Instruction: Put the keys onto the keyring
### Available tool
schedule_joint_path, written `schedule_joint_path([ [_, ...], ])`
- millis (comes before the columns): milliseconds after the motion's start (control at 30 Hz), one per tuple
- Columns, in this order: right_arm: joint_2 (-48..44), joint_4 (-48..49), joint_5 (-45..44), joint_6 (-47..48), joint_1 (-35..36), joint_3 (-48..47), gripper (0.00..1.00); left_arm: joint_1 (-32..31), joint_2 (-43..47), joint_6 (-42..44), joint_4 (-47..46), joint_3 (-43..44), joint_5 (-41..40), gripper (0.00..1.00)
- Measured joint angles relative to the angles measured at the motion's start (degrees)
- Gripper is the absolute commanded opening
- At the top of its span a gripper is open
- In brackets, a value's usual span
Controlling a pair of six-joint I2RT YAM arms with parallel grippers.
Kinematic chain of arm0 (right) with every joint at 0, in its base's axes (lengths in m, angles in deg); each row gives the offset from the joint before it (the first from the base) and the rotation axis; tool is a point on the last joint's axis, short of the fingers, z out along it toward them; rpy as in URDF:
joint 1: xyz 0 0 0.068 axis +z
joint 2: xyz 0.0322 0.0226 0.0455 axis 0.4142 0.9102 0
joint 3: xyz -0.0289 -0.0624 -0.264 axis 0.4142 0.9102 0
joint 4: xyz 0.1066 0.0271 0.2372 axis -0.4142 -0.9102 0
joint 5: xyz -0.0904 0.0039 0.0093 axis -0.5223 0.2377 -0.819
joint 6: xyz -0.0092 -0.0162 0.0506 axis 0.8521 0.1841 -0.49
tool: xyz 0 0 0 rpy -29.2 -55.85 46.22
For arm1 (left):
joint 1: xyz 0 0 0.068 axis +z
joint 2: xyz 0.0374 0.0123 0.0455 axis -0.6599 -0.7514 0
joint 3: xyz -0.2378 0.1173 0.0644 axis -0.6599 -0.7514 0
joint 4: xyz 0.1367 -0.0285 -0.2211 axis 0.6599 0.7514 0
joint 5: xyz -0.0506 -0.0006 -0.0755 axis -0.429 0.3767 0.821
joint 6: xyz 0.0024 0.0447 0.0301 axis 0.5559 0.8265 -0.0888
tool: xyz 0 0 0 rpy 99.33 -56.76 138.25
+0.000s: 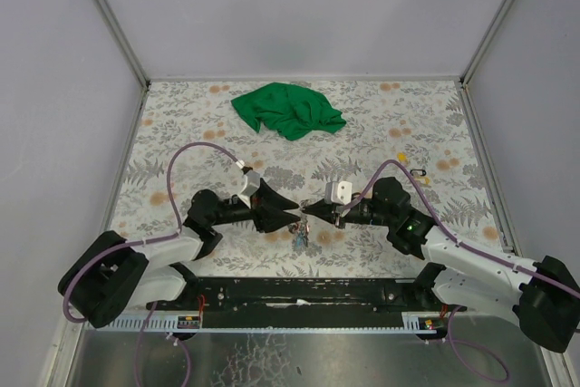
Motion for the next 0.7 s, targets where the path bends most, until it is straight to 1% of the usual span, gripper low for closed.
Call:
schedule_joint_path([
  [133, 0.2, 0.4, 0.8, -0.4, 0.0, 0.0, 0.06, 0.0, -1.1, 1.2, 0.0, 0.9, 0.8, 0.3],
  [333, 0.4, 1.3, 1.2, -1.0, 0.0, 0.2, 0.06, 0.0, -2.2, 2.4, 0.0, 1.7, 1.6, 0.17],
  [500, 1.0, 1.8, 1.2, -1.3, 0.0, 0.3, 0.06, 0.0, -2.4, 2.8, 0.1, 1.7, 2.0, 0.01],
  [567, 1.4, 2.3, 1.1, -1.4, -0.1, 0.3, 0.09, 0.0, -2.4, 3.2, 0.2, 1.7, 2.3, 0.0],
  [667, 1.7, 2.3, 1.0, -1.7, -0.2, 0.3, 0.17, 0.0, -2.0, 4.1, 1.5, 1.8, 2.2, 0.0],
  [700, 1.7, 2.1, 0.9, -1.7, -0.2, 0.3, 0.19, -0.1, -1.2, 4.7, 3.2, 2.0, 2.0, 0.0],
])
